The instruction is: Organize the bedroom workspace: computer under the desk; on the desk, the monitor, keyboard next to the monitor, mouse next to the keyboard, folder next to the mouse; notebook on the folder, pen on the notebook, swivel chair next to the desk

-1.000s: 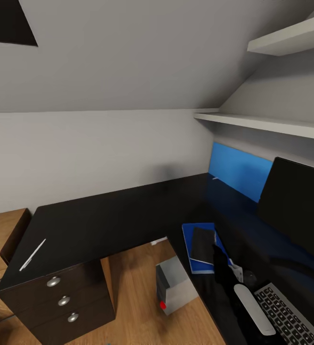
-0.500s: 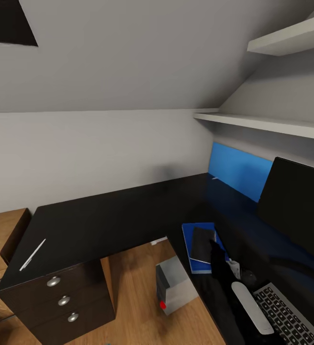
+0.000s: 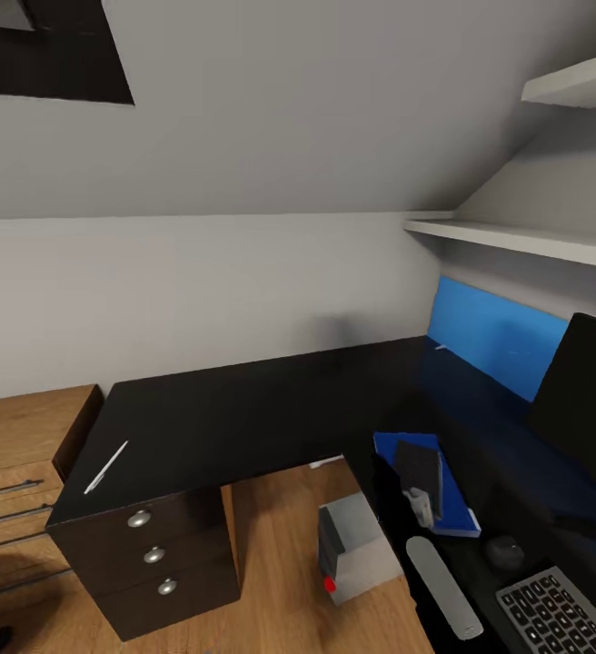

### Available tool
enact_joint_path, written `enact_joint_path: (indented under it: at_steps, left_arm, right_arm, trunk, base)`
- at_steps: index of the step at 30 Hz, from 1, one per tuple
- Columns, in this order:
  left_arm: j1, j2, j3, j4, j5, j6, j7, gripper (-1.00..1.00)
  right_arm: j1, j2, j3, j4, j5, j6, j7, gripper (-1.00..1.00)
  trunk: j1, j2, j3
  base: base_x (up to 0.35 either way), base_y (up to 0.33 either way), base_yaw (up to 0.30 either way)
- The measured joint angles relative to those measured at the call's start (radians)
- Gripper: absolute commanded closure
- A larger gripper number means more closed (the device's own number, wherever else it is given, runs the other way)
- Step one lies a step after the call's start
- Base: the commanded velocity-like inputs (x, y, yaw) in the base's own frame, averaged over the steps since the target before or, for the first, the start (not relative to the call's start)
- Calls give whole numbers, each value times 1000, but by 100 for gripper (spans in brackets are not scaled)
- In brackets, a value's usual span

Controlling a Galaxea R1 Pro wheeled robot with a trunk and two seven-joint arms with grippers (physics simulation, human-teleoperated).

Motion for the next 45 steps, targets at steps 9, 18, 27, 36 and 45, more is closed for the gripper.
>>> enact_joint_path:
  at_steps: [9,18,27,36,45]
  left_arm:
    - [0,-1,-3,29,-2,1,0,-100]
    - [0,-8,-3,35,-3,1,-1,-100]
    - [0,-9,-3,35,-3,1,-1,-100]
    - [0,-9,-4,35,-3,1,-1,-100]
    - [0,-9,-3,36,-3,-1,-1,-100]
  right_arm:
    - [0,101,17,75,243,-2,-3,-100]
    - [-3,131,32,168,430,-65,-5,-100]
    - [-3,131,70,175,496,-108,-23,-100]
    - [-3,131,257,175,720,-209,-251,-100]
    - [-3,131,276,171,734,-215,-253,-100]
  trunk:
    - [-35,63,33]
    - [-69,126,66]
    - [-104,189,97]
    - [-138,252,125]
    - [-173,315,153]
  base:
    - [0,0,262]
    - [0,0,264]
    - [0,0,270]
    - [0,0,281]
    - [0,0,156]
